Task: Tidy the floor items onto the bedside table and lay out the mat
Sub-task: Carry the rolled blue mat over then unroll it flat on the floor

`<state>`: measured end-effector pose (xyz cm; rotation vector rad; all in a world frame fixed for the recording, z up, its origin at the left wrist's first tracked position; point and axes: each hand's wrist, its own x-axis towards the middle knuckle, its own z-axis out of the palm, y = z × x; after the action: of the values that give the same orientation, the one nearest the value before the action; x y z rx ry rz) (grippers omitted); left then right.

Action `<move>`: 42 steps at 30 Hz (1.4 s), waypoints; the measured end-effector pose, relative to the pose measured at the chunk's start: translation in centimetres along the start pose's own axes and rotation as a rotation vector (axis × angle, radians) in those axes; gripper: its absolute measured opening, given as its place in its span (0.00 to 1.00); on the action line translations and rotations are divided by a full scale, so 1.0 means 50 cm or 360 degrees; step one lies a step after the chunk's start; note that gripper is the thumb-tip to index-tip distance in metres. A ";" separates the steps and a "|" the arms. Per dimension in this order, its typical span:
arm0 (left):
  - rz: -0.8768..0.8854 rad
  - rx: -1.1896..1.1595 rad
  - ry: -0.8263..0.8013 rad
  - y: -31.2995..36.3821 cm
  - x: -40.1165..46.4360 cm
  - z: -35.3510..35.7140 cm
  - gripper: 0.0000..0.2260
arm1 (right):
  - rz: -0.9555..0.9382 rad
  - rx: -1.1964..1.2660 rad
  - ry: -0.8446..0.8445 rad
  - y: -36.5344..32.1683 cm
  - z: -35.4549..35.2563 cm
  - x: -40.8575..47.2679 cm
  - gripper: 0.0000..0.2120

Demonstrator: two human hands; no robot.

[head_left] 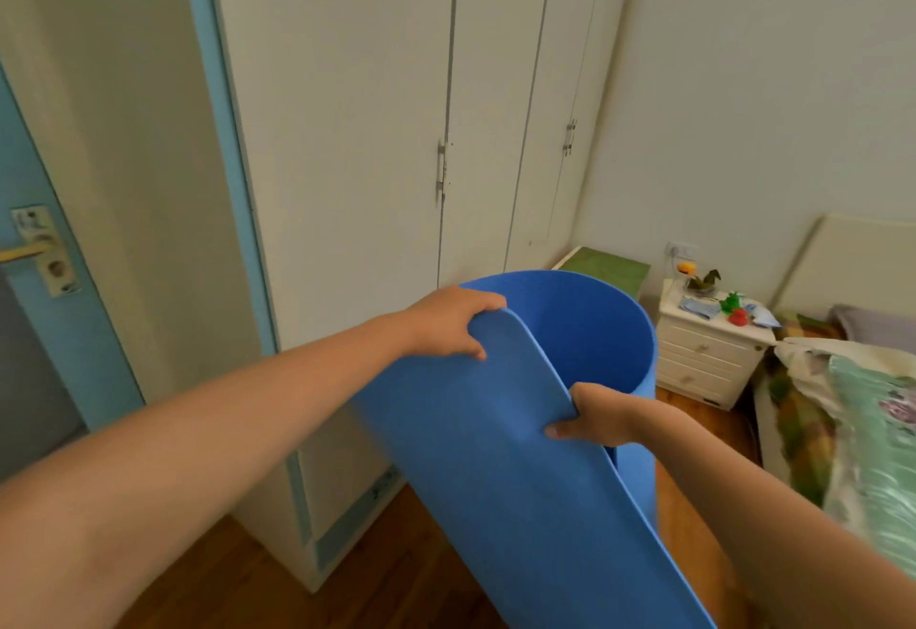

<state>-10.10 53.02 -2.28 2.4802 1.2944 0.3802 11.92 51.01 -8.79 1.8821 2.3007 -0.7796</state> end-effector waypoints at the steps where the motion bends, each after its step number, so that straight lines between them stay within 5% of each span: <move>1: 0.0018 -0.0010 0.0029 0.020 -0.011 -0.002 0.11 | 0.0003 -0.0052 0.0022 0.000 -0.006 -0.023 0.18; 10: 0.0075 -0.0480 0.0251 0.173 -0.158 0.027 0.20 | 0.0124 -0.0542 0.0096 -0.022 -0.053 -0.280 0.20; 17: -0.0068 -0.0585 0.0218 0.127 -0.309 0.060 0.17 | 0.0088 -0.0867 0.0029 -0.139 0.002 -0.347 0.19; 28: -0.0477 -0.0003 -0.0242 -0.089 -0.597 0.238 0.22 | -0.0304 -0.1180 -0.0344 -0.315 0.374 -0.255 0.18; 38: -0.0894 0.0594 -0.0178 -0.176 -0.724 0.309 0.11 | -0.0557 -0.0789 -0.0391 -0.384 0.542 -0.271 0.15; 42: -0.1030 0.0840 -0.0414 -0.193 -0.755 0.332 0.09 | -0.0686 -0.0617 -0.0499 -0.375 0.553 -0.262 0.16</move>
<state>-31.99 24.41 -24.58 2.1747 2.1579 -0.4781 -9.51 25.29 -21.73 1.0429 2.4474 -0.5529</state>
